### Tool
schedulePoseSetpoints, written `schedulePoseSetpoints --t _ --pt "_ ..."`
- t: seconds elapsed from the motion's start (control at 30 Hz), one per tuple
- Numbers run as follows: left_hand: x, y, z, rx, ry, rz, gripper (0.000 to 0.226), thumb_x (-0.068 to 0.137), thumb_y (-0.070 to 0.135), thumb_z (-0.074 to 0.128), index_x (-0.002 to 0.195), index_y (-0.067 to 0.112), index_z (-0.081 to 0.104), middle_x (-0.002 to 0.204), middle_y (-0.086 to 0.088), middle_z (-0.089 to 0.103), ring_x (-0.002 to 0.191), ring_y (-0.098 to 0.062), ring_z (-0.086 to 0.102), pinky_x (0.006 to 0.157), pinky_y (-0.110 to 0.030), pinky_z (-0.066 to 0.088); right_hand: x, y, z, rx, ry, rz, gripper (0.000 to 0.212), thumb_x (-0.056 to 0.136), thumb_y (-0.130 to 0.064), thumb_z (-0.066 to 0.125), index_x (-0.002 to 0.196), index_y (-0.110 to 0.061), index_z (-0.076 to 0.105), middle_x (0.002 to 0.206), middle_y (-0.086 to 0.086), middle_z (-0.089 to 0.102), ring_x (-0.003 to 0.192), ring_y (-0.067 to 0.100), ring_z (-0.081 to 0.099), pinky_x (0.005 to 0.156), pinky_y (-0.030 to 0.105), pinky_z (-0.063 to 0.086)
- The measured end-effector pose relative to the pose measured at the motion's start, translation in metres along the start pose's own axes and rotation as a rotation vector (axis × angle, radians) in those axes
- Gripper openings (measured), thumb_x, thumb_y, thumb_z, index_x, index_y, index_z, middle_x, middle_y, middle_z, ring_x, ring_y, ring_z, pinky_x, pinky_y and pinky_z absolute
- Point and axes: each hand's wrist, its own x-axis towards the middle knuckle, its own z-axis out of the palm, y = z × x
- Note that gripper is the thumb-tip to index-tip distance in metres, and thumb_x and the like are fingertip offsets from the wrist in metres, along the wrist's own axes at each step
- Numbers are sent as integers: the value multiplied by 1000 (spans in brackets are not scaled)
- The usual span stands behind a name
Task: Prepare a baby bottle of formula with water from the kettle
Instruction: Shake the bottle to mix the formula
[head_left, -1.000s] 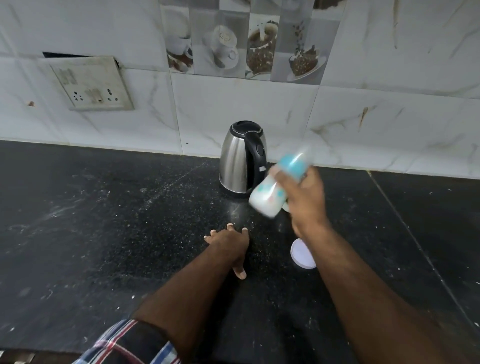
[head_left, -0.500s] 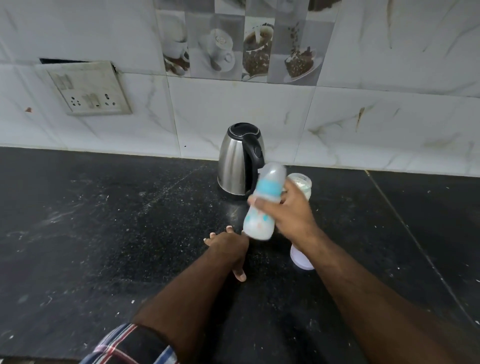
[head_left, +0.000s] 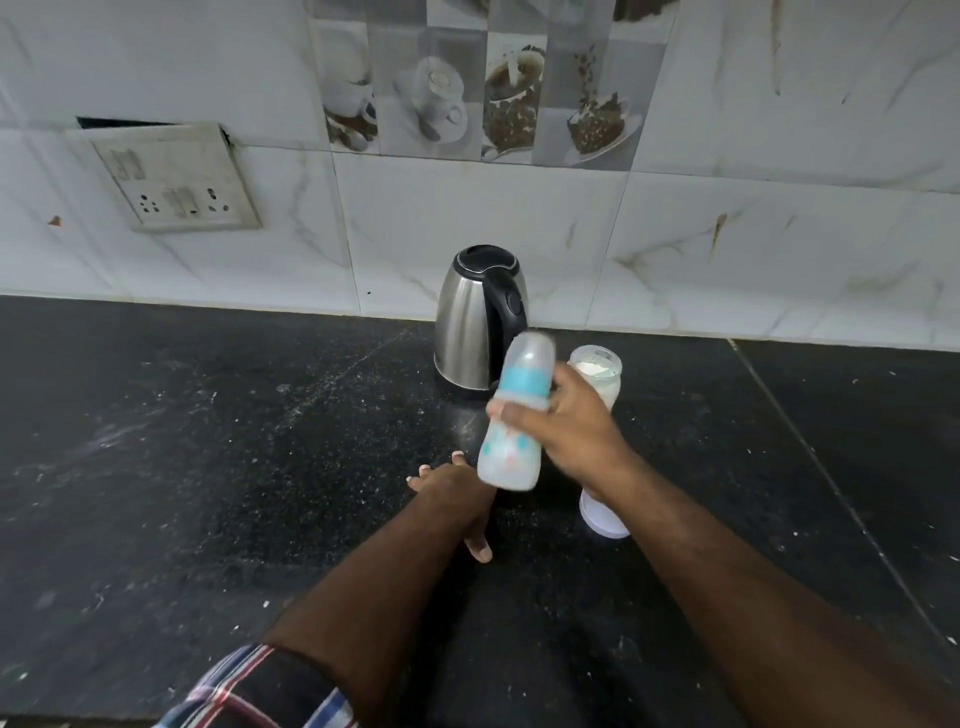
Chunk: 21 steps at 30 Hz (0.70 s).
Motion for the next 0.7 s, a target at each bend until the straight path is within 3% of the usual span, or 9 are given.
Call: schedulePoseSetpoints --t 0.07,0.13,0.2,0.27,0.3,0.4,0.5,0.63,0.7 --pt "2 -1 -1 -3 3 11 134 74 37 93 166 24 -3 173 -20 -3 152 -59 15 116 -76 25 3 -1 -2 81 36 -27 68 62 -34 93 119 -31 56 103 -6 73 92 15 75 74 35 63" --pt "2 0 -1 -8 4 11 137 73 38 93 166 24 -7 173 -21 -6 151 -60 14 116 -77 24 13 -10 -5 410 181 -19 81 61 -39 89 132 -30 51 110 -4 69 94 18 73 70 41 62" --pt "1 1 -1 -2 -1 -2 136 74 39 93 166 22 -7 173 -21 -4 152 -60 15 116 -76 25 13 -12 0 410 148 26 89 60 -44 88 138 -45 45 122 0 66 95 20 73 66 40 61" --pt "2 1 -1 -2 -10 -10 134 74 38 93 166 19 -2 172 -22 2 152 -58 16 117 -75 25 8 -5 6 217 47 38 82 57 -45 89 128 -53 49 123 3 67 90 19 75 64 40 61" --pt "3 1 -1 -4 -7 -6 134 73 38 93 166 20 -2 172 -22 2 152 -58 17 117 -75 26 9 -3 5 235 78 4 79 57 -44 88 126 -51 51 117 -1 71 88 17 75 63 40 62" --pt "3 0 -1 0 9 8 138 73 40 93 165 23 -7 173 -21 -5 151 -60 16 115 -77 26 15 -5 -3 552 317 2 74 65 -44 83 130 -33 51 108 -9 71 90 14 72 59 36 59" --pt "3 0 0 9 0 -2 135 73 39 93 165 20 -4 172 -22 1 151 -60 16 116 -75 26 6 2 6 422 175 70 70 61 -43 85 124 -34 56 99 -9 73 83 11 75 62 37 60" --pt "4 0 0 -5 1 0 136 73 41 93 166 24 -6 173 -21 -4 152 -58 14 117 -75 25 1 14 11 612 315 97 53 74 -37 80 122 -30 60 97 -8 72 86 16 72 60 35 60" --pt "3 -1 1 -17 -32 -41 131 76 42 90 166 22 -2 172 -22 -2 154 -56 11 121 -70 23 -4 18 18 473 217 92 46 67 -40 83 109 -42 65 96 -9 73 89 15 73 69 38 64"
